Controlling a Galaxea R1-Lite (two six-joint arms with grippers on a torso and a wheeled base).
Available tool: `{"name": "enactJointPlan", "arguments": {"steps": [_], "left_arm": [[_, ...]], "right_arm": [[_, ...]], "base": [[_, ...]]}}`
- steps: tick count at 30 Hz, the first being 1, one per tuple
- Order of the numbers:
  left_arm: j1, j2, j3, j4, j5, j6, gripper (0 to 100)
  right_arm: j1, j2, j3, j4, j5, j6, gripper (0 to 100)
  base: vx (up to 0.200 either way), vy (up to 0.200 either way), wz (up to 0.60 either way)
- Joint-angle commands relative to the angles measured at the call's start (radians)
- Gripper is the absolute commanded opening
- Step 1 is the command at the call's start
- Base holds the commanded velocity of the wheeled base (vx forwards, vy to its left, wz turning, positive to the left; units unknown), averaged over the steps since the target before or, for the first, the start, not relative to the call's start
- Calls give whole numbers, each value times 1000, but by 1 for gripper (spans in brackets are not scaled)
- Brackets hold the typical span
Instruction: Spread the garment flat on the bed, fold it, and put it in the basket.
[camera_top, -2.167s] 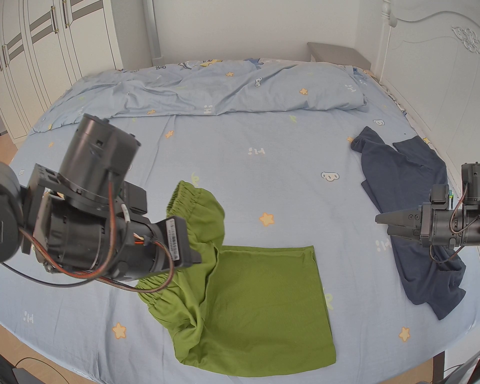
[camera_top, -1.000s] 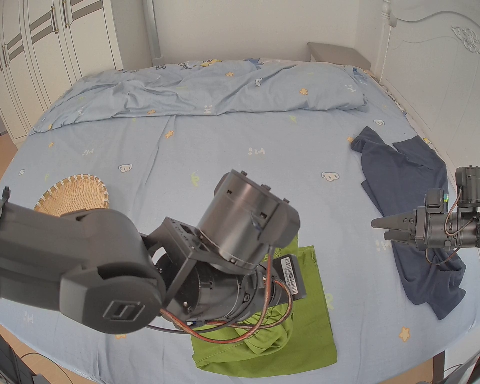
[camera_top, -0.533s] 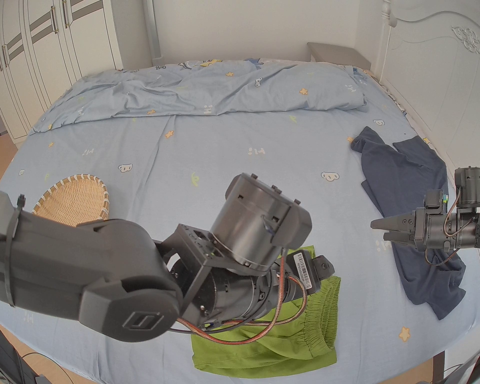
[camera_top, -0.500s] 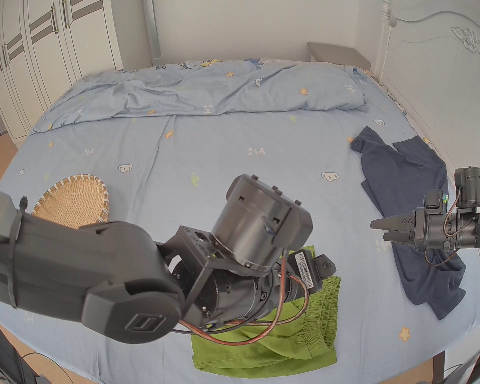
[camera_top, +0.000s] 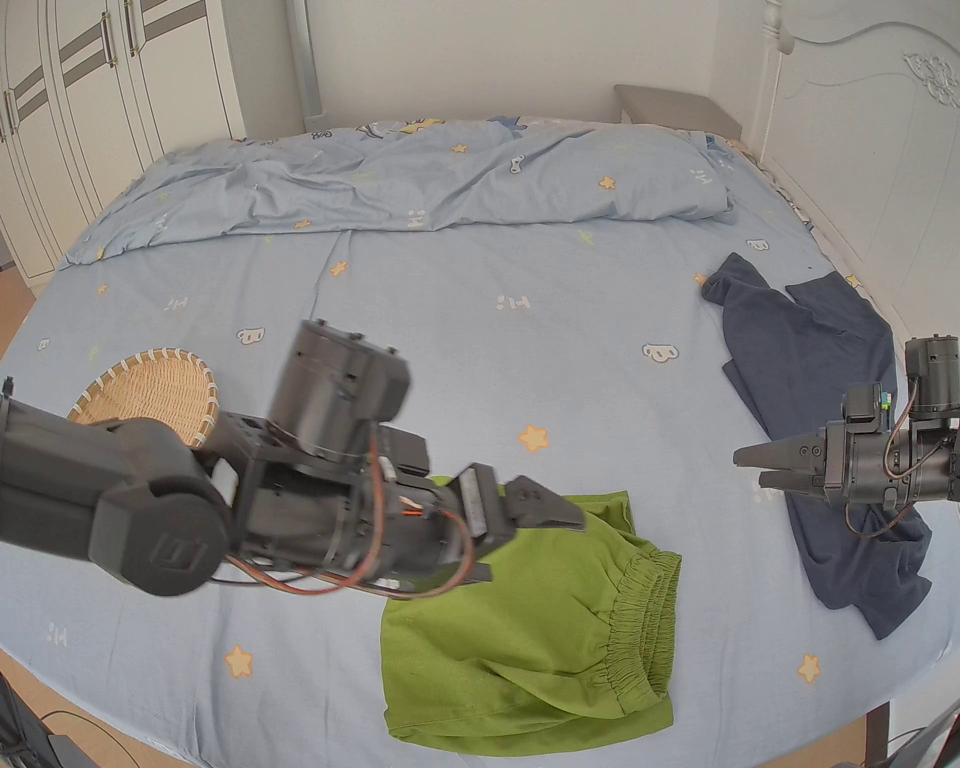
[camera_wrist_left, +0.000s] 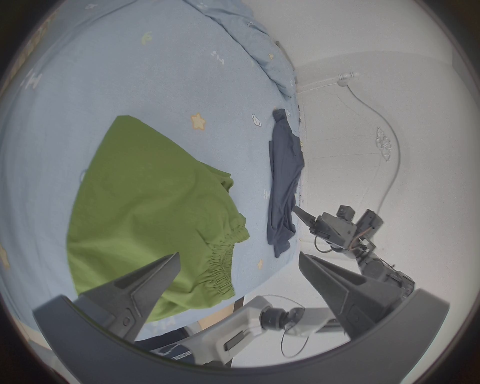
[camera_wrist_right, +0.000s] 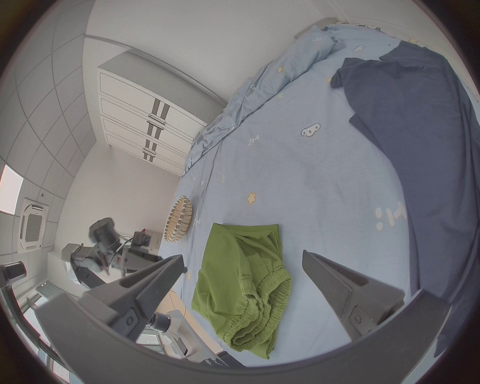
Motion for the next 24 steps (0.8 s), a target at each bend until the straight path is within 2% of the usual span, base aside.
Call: {"name": "enactJointPlan", "arguments": {"steps": [1, 2, 3, 5, 7, 11, 20, 24], "left_arm": [[274, -120, 181, -21, -253, 167, 100], [346, -112, 251, -44, -335, 273, 100], [385, -85, 303, -66, -387, 339, 100], [425, -31, 354, -101, -444, 410, 100], [448, 7, 406, -150, -454, 466, 100], [454, 67, 463, -245, -453, 488, 100], [439, 181, 455, -355, -453, 488, 100], [389, 259, 438, -484, -451, 466, 100]], "right_arm": [[62, -45, 17, 3, 1, 3, 100], [74, -62, 17, 8, -1, 6, 100], [79, -71, 17, 14, -1, 11, 100], [85, -91, 14, 24, -1, 15, 100], [87, -105, 14, 32, 1, 17, 100], [93, -129, 14, 34, 1, 17, 100], [94, -148, 12, 40, 1, 26, 100], [93, -146, 9, 40, 1, 26, 100]], "base": [[0, 0, 0], [0, 0, 0], [0, 0, 0], [0, 0, 0], [0, 0, 0], [0, 0, 0], [0, 0, 0], [0, 0, 0]]}}
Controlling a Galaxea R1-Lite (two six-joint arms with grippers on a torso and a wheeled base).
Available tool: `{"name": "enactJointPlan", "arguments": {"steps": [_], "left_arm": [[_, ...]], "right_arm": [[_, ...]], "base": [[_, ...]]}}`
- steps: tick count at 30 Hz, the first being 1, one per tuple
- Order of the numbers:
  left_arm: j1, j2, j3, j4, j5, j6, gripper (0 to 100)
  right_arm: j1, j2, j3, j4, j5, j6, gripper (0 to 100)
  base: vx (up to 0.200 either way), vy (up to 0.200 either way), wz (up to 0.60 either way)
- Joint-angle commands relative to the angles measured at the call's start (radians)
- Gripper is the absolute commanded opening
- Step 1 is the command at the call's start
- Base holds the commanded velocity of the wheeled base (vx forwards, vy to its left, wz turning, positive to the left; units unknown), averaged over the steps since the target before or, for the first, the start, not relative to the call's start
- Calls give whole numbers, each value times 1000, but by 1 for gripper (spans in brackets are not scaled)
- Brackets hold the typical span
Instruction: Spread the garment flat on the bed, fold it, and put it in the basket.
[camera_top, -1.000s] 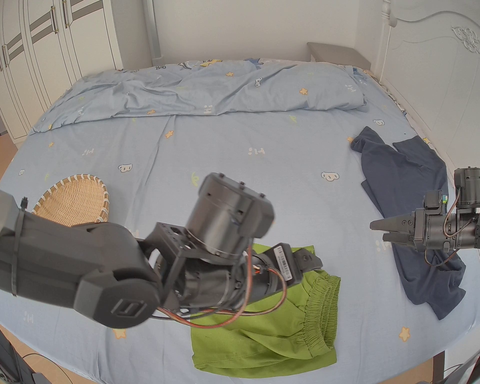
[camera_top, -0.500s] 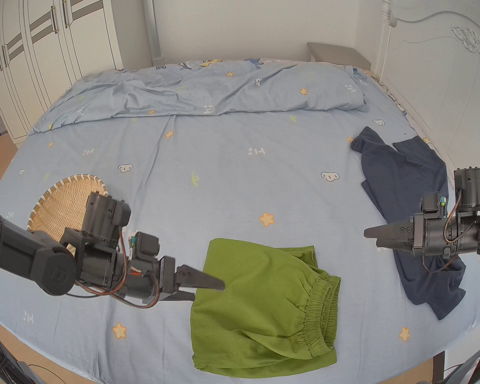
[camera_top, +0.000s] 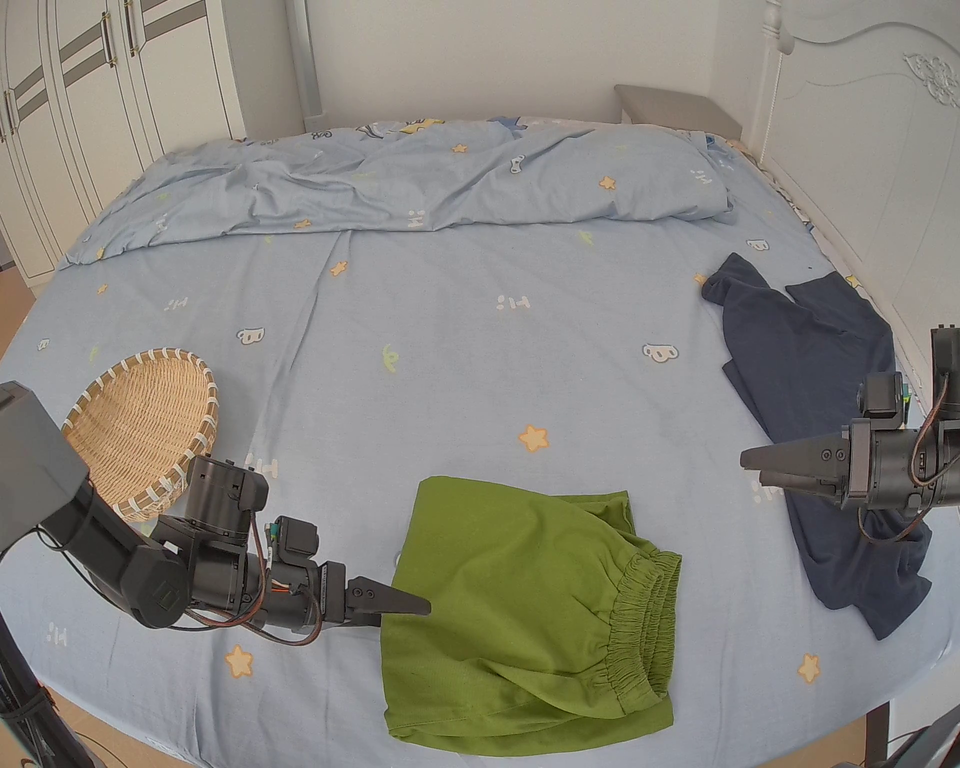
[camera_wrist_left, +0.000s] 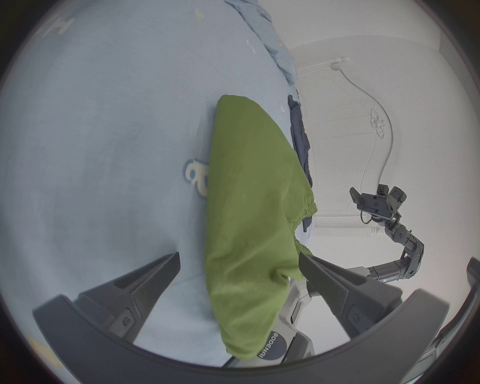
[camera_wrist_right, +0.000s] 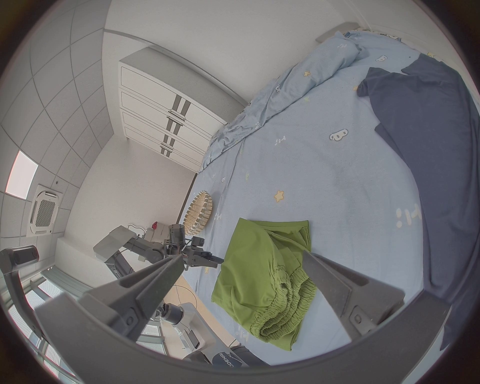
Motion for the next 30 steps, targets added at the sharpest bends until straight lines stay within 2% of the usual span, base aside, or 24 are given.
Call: {"name": "enactJointPlan", "arguments": {"steps": [1, 4, 5, 6, 8, 9, 13, 14, 22, 23, 29, 30], "left_arm": [[-55, 116, -16, -112, 1, -33, 100], [-70, 120, -18, -141, 1, -59, 100], [-110, 125, -13, -237, 2, -151, 100], [-125, 125, -4, -279, 2, -188, 100], [-133, 125, -1, -297, 4, -205, 100], [-167, 139, 10, -349, 22, -246, 100], [-185, 169, 10, -382, 54, -254, 100], [-194, 185, 9, -417, 96, -259, 100], [-194, 177, 13, -429, 100, -283, 100], [-193, 177, 12, -429, 100, -303, 0], [-182, 171, -7, -429, 99, -365, 0], [-164, 154, -14, -423, 90, -397, 0]], "right_arm": [[-1, -10, -4, 0, 1, 0, 100], [-4, -10, -4, 0, 1, 0, 100], [-6, -10, -4, -2, 1, 0, 100], [-6, -10, -3, -3, 1, 0, 100], [-6, -10, -1, -3, 1, -2, 100], [-6, -7, -1, -5, 1, 0, 100], [-7, -7, -1, -6, 1, 0, 100], [-6, -7, -1, -6, 1, 0, 100], [-6, -5, -1, -6, 1, 0, 100], [-6, -5, -1, -6, 1, 0, 100], [-3, -5, 0, -6, 1, 0, 100], [-1, -5, -1, -6, 1, 0, 100]], "base": [[0, 0, 0], [0, 0, 0], [0, 0, 0], [0, 0, 0], [0, 0, 0], [0, 0, 0], [0, 0, 0], [0, 0, 0], [0, 0, 0], [0, 0, 0], [0, 0, 0], [0, 0, 0]]}}
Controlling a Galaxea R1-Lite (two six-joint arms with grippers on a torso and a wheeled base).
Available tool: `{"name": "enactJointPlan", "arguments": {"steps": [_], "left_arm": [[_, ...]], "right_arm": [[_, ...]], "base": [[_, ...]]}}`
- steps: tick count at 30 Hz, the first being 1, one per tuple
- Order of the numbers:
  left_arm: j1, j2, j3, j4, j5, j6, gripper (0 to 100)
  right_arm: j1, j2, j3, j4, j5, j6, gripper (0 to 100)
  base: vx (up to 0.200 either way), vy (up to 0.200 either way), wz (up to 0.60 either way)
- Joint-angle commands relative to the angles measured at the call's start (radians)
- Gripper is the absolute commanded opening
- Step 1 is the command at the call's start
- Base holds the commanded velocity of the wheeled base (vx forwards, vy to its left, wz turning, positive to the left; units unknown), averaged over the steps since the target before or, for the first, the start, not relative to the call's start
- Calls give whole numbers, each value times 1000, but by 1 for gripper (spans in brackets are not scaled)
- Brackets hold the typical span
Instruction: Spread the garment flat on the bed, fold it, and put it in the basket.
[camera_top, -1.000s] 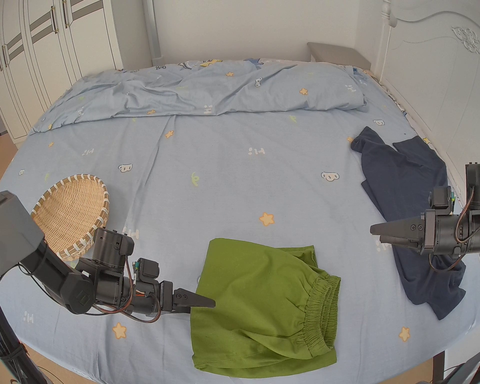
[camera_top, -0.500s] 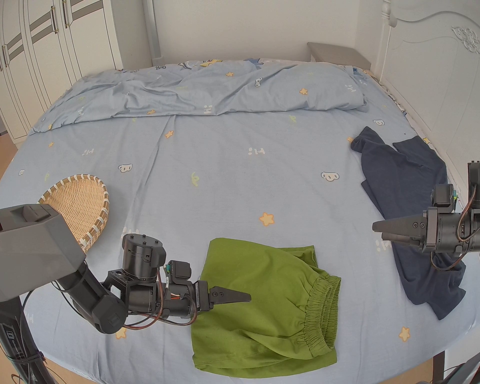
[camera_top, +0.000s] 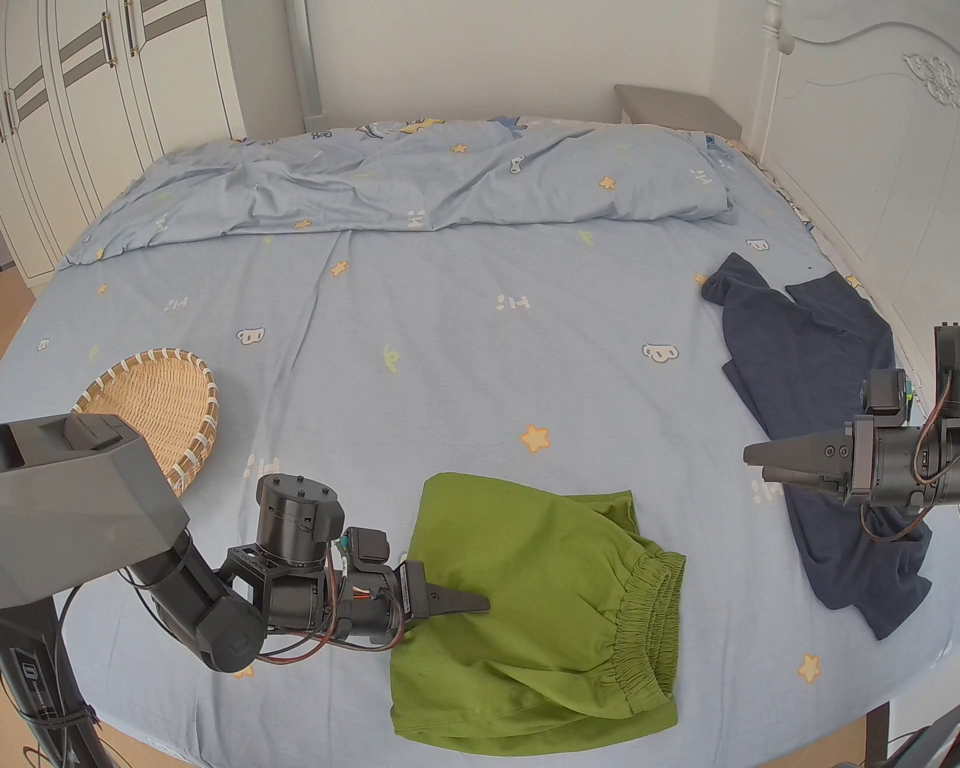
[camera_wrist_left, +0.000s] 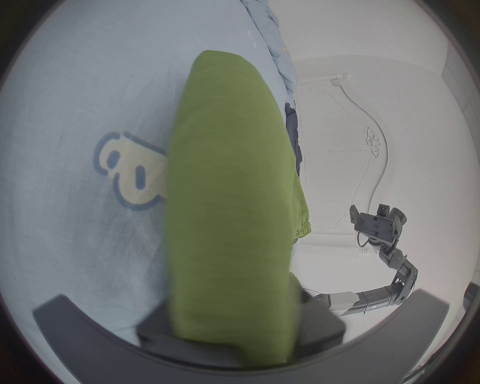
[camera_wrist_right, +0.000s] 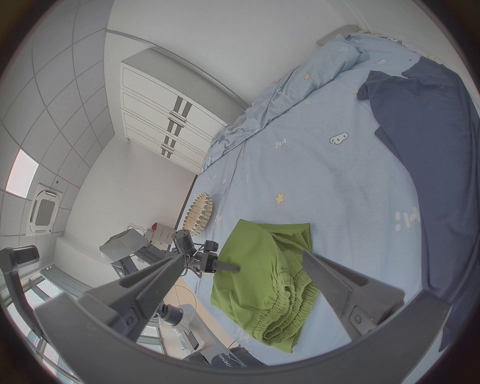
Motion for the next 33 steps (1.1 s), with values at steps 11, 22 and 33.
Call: {"name": "enactJointPlan", "arguments": {"steps": [11, 22, 33], "left_arm": [[235, -254, -132, 291, -219, -62, 0], [376, -320, -346, 647, -228, 43, 0], [401, -317, -408, 783, -228, 119, 0]], "right_arm": [[3, -1, -1, 6, 1, 0, 100], [3, 3, -3, 8, -1, 2, 100], [3, 3, -4, 8, -1, 6, 100]], "base": [[0, 0, 0], [0, 0, 0], [0, 91, 0]]}}
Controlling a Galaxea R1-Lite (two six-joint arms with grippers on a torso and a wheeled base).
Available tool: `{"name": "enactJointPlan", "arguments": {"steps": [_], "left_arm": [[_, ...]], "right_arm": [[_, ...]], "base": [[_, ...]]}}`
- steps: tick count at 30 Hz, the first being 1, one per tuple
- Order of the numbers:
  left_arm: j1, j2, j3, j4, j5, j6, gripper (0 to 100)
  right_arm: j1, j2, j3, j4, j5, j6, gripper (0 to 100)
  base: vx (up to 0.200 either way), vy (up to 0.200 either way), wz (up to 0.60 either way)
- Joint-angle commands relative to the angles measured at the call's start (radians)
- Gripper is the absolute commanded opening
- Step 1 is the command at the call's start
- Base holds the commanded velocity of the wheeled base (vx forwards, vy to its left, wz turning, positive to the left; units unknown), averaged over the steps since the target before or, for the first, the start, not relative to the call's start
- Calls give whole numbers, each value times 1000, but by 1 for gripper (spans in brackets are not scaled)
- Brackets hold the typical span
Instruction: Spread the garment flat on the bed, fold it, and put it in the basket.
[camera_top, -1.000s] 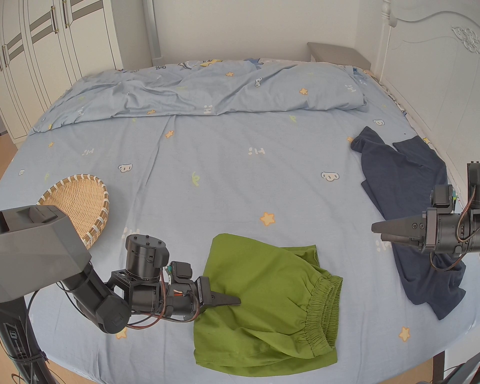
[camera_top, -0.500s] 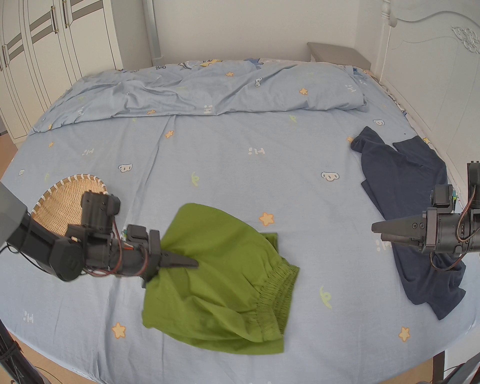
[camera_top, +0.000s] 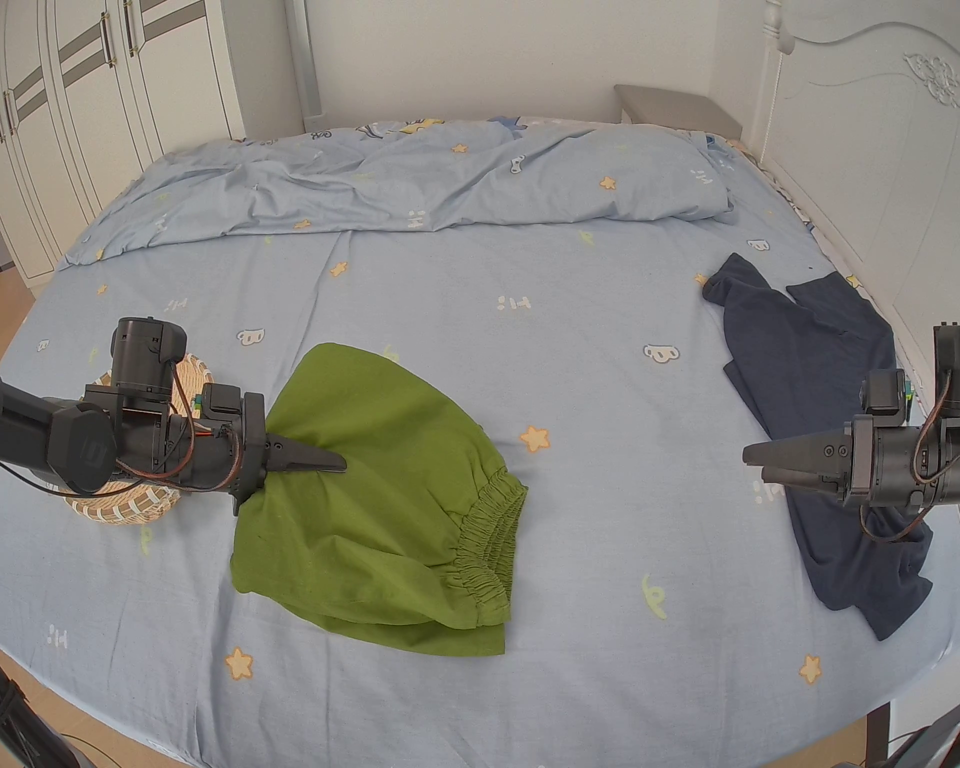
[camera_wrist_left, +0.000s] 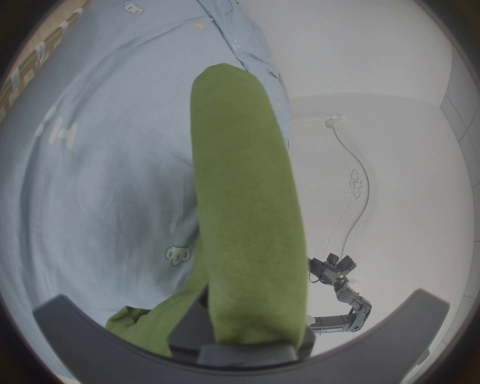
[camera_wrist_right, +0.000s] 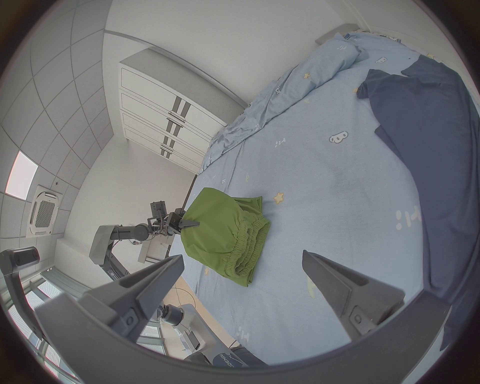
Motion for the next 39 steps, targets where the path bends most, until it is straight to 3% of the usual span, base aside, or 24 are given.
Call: {"name": "enactJointPlan", "arguments": {"steps": [1, 22, 26, 31, 37, 39], "left_arm": [[24, -10, -27, 29, -1, 13, 0], [2, -7, -24, 68, 5, 60, 0], [-15, -19, 6, 67, 13, 134, 0], [-24, -55, 23, 68, 16, 151, 0], [-48, -119, 77, 70, 21, 261, 0], [-84, -176, 101, 76, 38, 283, 0]], "right_arm": [[1, 2, 0, -1, 1, 2, 100], [-1, -6, -3, -1, 2, 2, 100], [-4, -6, -4, -1, 1, 3, 100], [-5, -7, -6, -1, 1, 3, 100], [-5, -7, -6, -1, 1, 3, 100], [-5, -7, -6, -1, 1, 3, 100]], "base": [[0, 200, 0], [0, 200, 0], [0, 0, 0], [0, 0, 0], [0, 0, 0], [0, 0, 0]]}}
